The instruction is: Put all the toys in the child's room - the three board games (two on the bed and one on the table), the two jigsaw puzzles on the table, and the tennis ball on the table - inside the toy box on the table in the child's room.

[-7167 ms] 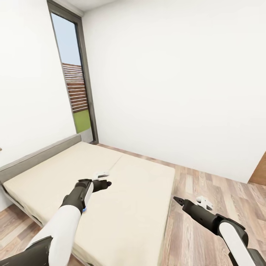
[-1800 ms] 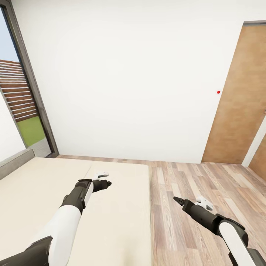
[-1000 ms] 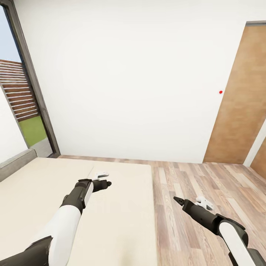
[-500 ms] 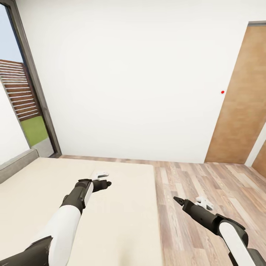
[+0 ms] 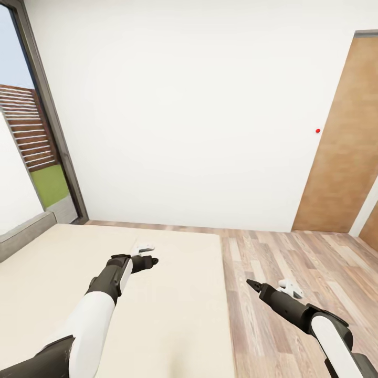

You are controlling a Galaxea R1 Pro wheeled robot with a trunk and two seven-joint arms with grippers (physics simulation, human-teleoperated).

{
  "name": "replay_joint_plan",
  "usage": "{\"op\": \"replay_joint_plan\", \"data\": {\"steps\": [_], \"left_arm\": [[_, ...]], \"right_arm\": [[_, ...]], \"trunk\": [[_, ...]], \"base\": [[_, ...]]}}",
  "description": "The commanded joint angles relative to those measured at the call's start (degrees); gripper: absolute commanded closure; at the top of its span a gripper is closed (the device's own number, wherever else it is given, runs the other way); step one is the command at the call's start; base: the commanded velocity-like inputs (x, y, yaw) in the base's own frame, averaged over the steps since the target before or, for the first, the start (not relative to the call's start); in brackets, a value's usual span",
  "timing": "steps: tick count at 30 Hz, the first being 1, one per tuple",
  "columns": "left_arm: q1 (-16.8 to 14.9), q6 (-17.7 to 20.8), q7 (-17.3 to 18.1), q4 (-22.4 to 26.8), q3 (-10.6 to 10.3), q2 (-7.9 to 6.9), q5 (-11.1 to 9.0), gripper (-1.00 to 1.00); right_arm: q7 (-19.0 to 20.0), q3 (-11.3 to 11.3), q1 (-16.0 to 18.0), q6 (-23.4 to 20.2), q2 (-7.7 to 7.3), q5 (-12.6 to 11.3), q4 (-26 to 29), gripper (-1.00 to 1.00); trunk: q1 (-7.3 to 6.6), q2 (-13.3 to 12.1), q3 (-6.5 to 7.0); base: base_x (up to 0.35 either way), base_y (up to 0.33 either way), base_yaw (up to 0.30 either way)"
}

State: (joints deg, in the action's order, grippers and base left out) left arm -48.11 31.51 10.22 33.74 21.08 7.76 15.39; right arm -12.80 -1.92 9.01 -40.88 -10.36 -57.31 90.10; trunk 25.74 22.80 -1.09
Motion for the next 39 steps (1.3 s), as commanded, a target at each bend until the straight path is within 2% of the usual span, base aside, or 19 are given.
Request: {"op": "replay_joint_plan", "data": {"steps": [1,39], "left_arm": [[-0.1,0.2,0.5,0.1,0.5,0.08,0.6,-1.00],[-0.1,0.2,0.5,0.1,0.5,0.10,0.6,-1.00]], "right_arm": [[-0.5,0.0,0.1,-0.2,-0.01,-0.6,0.1,-1.00],[-0.5,0.0,0.1,-0.2,-0.01,-0.6,0.1,-1.00]], "trunk": [[0.04,0.1,-0.12],[0.04,0.1,-0.12]], "base": [[0.000,0.105,0.000],[0.018,0.052,-0.024]]}}
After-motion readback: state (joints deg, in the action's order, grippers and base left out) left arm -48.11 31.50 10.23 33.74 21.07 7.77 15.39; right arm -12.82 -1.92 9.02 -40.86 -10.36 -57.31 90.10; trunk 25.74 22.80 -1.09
